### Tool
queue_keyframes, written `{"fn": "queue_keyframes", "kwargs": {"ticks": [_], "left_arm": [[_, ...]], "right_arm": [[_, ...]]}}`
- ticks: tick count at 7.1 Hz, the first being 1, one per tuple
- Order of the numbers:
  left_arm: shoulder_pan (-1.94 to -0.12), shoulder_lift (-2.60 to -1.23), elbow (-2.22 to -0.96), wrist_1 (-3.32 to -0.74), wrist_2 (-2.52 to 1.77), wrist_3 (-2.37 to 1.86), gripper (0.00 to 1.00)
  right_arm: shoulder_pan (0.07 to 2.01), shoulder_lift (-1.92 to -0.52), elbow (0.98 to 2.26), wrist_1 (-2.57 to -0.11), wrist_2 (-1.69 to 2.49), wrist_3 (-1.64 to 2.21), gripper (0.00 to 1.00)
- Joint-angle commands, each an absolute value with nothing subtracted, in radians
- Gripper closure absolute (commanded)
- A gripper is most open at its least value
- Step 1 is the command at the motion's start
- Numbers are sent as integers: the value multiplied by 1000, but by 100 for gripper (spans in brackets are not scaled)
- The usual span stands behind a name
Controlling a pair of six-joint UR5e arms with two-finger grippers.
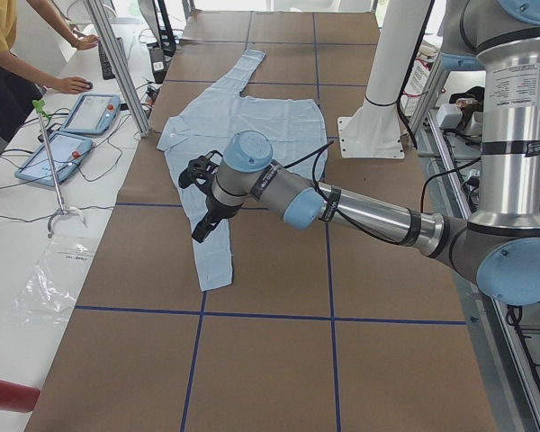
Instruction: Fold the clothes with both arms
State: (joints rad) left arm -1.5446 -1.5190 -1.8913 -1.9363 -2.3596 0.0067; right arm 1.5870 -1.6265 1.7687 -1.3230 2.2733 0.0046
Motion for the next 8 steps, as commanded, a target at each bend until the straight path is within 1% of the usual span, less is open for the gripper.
{"fn": "queue_keyframes", "kwargs": {"ticks": [1, 2, 3, 4, 5, 8], "left_arm": [[-1545, -1514, -1891, -1953, -2361, -34, 0], [-1546, -1509, -1893, -1956, -2361, -32, 0], [-1546, -1503, -1888, -1976, -2361, -34, 0], [-1546, -1500, -1888, -1983, -2361, -34, 0], [-1548, -1497, -1888, -1983, -2361, -34, 0], [-1548, -1497, -1888, -1985, -2364, -32, 0]], "right_arm": [[1489, -1617, 1705, -1145, 2251, 300, 0], [1392, -1617, 1640, -959, 2190, 530, 0], [1296, -1617, 1540, -758, 2105, 698, 0], [1242, -1611, 1432, -597, 2050, 775, 1], [1217, -1611, 1377, -524, 2046, 822, 2], [1103, -1612, 1370, -522, 1984, 928, 18]]}}
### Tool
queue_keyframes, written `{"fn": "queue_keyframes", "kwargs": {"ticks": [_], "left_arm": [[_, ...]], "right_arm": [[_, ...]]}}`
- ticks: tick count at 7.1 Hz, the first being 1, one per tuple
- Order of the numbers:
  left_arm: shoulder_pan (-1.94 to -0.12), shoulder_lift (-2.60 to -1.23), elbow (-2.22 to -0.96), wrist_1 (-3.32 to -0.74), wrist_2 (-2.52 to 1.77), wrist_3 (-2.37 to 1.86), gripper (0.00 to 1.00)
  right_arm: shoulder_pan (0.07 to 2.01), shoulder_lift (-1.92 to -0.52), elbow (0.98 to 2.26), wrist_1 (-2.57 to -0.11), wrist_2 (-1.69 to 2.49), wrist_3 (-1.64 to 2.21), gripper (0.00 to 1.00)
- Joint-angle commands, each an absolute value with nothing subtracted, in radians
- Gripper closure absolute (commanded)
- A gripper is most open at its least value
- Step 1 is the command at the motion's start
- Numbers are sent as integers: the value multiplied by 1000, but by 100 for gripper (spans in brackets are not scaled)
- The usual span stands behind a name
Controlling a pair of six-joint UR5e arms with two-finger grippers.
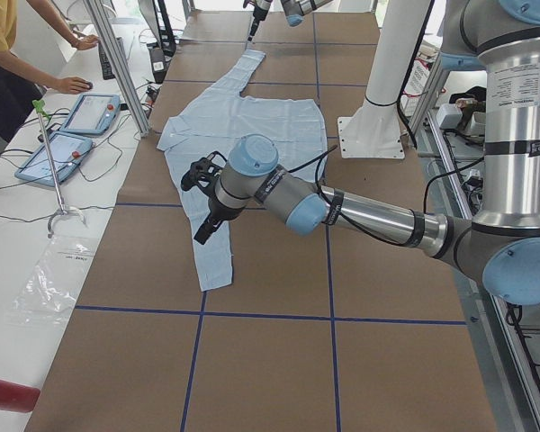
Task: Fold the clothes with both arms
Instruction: 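Lower the right gripper to the cuff of the sleeve nearest it and grasp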
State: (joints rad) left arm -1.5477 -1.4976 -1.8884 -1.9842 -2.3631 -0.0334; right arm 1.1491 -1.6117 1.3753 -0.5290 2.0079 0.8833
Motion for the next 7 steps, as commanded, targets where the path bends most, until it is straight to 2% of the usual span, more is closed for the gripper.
{"fn": "queue_keyframes", "kwargs": {"ticks": [1, 5, 7], "left_arm": [[-1548, -1497, -1887, -1983, -2364, -32, 0], [-1548, -1496, -1885, -1985, -2364, -32, 0], [-1548, -1487, -1887, -1985, -2365, -31, 0]], "right_arm": [[1091, -1614, 1368, -522, 1983, 931, 21], [1059, -1631, 1364, -522, 1983, 931, 30], [1048, -1646, 1364, -522, 1983, 931, 39]]}}
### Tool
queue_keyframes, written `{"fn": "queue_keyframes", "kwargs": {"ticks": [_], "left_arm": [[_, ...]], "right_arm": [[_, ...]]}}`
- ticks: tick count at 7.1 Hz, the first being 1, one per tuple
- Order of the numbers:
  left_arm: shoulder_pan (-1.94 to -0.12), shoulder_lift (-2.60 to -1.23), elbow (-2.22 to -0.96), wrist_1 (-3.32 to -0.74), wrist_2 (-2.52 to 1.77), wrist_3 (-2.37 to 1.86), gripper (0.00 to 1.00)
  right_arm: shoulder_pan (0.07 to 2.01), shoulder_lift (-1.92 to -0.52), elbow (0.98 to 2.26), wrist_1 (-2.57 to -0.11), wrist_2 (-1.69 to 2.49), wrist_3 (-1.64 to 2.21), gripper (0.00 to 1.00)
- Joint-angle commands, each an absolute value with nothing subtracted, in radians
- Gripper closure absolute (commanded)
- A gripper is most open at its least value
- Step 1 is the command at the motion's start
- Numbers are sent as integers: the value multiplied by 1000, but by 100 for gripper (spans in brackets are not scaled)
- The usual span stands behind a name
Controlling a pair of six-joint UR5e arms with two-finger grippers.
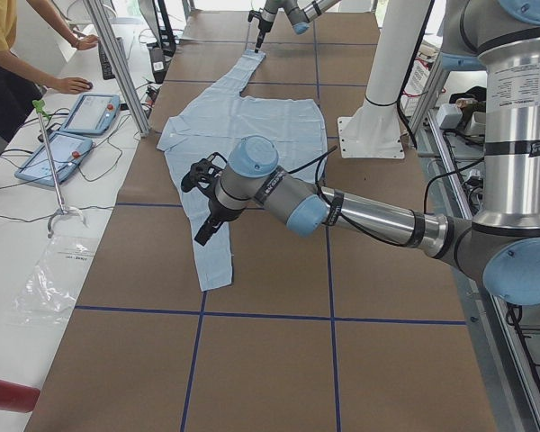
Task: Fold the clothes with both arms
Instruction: 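Lower the right gripper to the cuff of the sleeve nearest it and grasp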
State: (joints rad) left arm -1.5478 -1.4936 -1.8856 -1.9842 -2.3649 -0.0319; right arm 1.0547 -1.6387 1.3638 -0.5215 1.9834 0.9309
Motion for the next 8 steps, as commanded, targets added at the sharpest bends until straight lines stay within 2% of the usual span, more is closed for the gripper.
{"fn": "queue_keyframes", "kwargs": {"ticks": [1, 2, 3, 4, 7, 8], "left_arm": [[-1548, -1485, -1887, -1986, -2365, -31, 0], [-1548, -1483, -1887, -1987, -2367, -29, 0], [-1548, -1483, -1887, -1987, -2365, -29, 0], [-1548, -1483, -1887, -1987, -2365, -29, 0], [-1548, -1483, -1887, -1987, -2365, -28, 0], [-1548, -1483, -1887, -1987, -2365, -28, 0]], "right_arm": [[1043, -1647, 1364, -522, 1983, 931, 44], [1042, -1651, 1364, -522, 1983, 933, 58], [1042, -1651, 1365, -522, 1983, 933, 86], [1042, -1649, 1368, -522, 1983, 933, 100], [1043, -1637, 1382, -522, 1983, 933, 100], [1055, -1632, 1429, -538, 1991, 931, 100]]}}
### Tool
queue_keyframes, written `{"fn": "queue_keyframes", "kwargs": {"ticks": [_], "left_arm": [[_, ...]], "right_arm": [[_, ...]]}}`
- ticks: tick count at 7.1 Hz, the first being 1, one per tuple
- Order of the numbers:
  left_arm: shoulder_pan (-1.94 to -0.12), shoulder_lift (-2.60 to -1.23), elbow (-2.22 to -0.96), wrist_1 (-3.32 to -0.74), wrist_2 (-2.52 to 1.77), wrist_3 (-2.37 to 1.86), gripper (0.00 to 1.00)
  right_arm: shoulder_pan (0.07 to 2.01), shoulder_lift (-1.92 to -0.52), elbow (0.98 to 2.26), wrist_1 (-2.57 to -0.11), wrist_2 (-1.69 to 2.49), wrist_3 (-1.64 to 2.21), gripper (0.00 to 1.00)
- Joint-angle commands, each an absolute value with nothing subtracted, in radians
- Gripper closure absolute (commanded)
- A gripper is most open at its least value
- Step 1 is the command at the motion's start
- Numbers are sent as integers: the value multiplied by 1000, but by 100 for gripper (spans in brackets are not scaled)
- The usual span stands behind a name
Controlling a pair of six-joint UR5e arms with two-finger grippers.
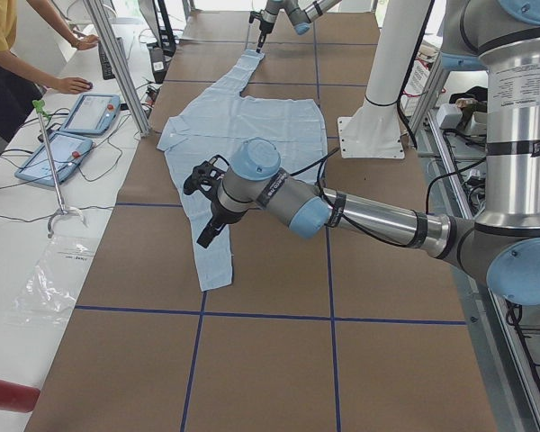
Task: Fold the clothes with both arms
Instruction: 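Lower the right gripper to the cuff of the sleeve nearest it and grasp, then carry the grasped sleeve with the right gripper across the shirt toward the collar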
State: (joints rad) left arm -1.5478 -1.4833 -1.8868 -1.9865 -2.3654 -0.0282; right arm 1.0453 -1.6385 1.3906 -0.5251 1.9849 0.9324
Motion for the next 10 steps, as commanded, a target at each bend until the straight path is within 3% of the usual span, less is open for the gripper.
{"fn": "queue_keyframes", "kwargs": {"ticks": [1, 4, 7, 10], "left_arm": [[-1548, -1483, -1887, -1987, -2365, -29, 0], [-1548, -1483, -1887, -1987, -2367, -31, 0], [-1548, -1485, -1887, -1987, -2367, -34, 0], [-1546, -1489, -1885, -1987, -2367, -35, 0]], "right_arm": [[1096, -1622, 1481, -576, 1997, 931, 100], [1124, -1501, 1792, -990, 1985, 943, 100], [984, -1175, 1757, -1019, 1839, 1064, 100], [752, -956, 1628, -1003, 1574, 1138, 100]]}}
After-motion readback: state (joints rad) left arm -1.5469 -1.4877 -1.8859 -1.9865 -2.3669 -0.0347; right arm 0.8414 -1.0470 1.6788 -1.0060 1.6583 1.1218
